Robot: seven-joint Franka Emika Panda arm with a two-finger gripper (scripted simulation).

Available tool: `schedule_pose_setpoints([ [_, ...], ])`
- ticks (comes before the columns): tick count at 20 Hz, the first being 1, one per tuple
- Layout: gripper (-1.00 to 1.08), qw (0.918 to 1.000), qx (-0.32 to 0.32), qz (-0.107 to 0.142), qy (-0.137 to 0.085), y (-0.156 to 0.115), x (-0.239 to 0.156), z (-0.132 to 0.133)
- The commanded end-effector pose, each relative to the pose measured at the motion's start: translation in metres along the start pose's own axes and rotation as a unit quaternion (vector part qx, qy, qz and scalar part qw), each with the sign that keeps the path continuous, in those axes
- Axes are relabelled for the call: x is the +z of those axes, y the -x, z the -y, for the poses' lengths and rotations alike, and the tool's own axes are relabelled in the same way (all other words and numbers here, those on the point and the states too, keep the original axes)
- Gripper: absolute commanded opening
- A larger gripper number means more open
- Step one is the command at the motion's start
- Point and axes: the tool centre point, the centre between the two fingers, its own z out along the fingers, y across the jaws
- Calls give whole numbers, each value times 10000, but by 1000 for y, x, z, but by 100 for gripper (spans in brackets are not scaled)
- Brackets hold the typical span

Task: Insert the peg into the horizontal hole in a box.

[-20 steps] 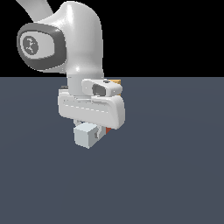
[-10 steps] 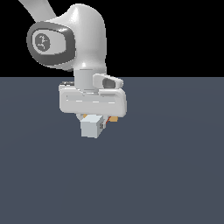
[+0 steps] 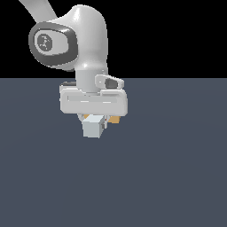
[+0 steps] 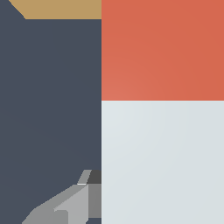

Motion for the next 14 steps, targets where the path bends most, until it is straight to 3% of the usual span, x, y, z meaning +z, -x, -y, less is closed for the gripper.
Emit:
schedule_pose_setpoints([
  [1, -100, 10000, -4, -3, 13, 0, -1, -1],
  [9, -100, 10000, -14, -5, 21, -1, -2, -1],
  [14, -100, 10000, -14, -6, 24, -18, -3, -1],
])
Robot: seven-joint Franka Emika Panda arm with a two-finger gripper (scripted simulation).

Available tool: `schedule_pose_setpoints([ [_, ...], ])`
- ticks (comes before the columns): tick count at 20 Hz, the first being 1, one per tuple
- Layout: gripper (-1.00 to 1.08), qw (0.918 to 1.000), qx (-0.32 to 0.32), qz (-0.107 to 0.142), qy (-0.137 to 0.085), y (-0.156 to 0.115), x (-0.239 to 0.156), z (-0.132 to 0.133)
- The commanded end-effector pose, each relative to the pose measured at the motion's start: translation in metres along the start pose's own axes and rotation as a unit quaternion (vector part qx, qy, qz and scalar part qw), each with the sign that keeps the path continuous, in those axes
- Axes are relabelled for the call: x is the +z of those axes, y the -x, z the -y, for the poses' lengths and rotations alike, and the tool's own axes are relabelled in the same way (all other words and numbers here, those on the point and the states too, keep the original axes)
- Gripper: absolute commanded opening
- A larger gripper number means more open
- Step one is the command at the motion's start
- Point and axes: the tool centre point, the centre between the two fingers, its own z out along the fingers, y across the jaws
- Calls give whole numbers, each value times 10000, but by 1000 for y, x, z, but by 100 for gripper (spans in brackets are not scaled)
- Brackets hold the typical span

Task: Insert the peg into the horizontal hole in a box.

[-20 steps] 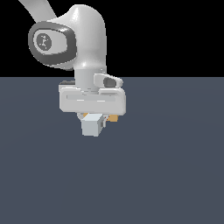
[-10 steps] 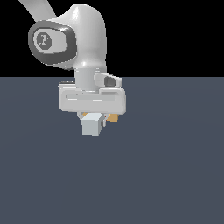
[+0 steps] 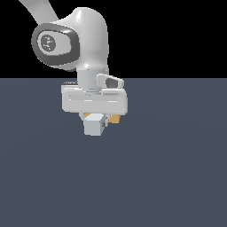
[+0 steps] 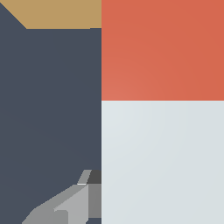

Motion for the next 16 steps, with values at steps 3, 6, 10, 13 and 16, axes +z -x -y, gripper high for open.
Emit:
schedule_pose_setpoints([
  [3, -100, 10000, -12, -10, 25, -27, -2, -1],
  [6, -100, 10000, -13, -12, 31, -51, -3, -1],
  [10, -100, 10000, -13, -13, 35, -75, -3, -1],
  [13, -100, 10000, -14, -13, 38, -84, -4, -2],
  [16, -100, 10000, -14, -13, 38, -87, -4, -2],
])
